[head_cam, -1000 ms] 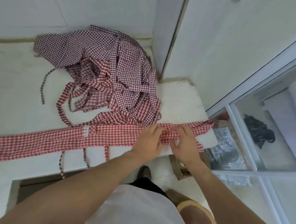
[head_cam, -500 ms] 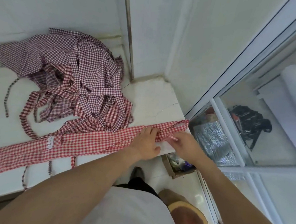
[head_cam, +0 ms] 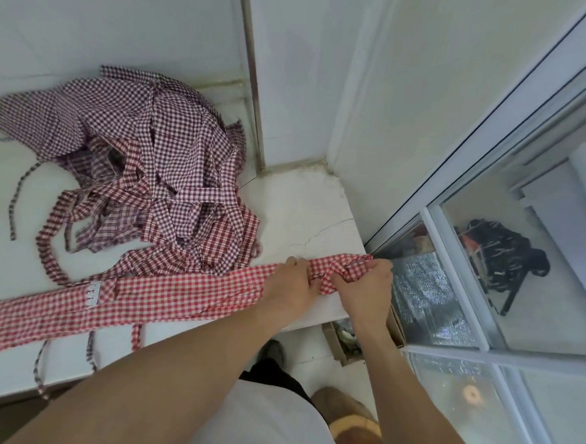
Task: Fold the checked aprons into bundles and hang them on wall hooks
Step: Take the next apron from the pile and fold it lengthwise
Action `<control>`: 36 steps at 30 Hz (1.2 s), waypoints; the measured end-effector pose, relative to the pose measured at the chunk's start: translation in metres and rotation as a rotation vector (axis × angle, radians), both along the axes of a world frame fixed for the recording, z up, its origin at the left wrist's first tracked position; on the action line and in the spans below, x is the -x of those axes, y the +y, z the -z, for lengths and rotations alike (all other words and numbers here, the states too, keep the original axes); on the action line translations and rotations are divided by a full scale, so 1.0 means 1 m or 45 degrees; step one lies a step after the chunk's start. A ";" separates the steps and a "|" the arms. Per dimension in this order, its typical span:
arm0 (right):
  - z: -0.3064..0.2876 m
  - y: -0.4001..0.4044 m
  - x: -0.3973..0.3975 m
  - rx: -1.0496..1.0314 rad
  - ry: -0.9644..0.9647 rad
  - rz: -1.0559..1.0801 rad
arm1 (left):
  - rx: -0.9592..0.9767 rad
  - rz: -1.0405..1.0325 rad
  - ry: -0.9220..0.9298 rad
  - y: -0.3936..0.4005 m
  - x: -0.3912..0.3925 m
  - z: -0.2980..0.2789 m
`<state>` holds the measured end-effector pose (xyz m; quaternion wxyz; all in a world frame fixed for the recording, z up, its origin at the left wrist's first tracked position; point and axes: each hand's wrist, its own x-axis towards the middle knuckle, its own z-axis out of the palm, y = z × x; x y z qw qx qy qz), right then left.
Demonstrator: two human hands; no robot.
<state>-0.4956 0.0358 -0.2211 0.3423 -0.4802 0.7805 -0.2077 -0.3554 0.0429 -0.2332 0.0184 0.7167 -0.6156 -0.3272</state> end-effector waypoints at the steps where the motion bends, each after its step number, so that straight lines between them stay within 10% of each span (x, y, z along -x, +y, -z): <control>1: -0.001 -0.001 0.001 0.025 0.004 0.010 | -0.002 -0.005 -0.015 -0.001 0.001 0.000; 15: -0.021 -0.008 -0.003 0.201 -0.038 -0.406 | 0.069 -0.165 0.267 -0.003 -0.004 -0.015; 28: -0.066 0.003 -0.066 0.076 -0.271 -0.853 | -0.750 -0.827 1.626 0.009 -0.083 -0.074; 36: -0.064 0.009 -0.084 0.206 -0.399 -0.887 | -0.581 -0.978 1.307 0.024 -0.124 -0.070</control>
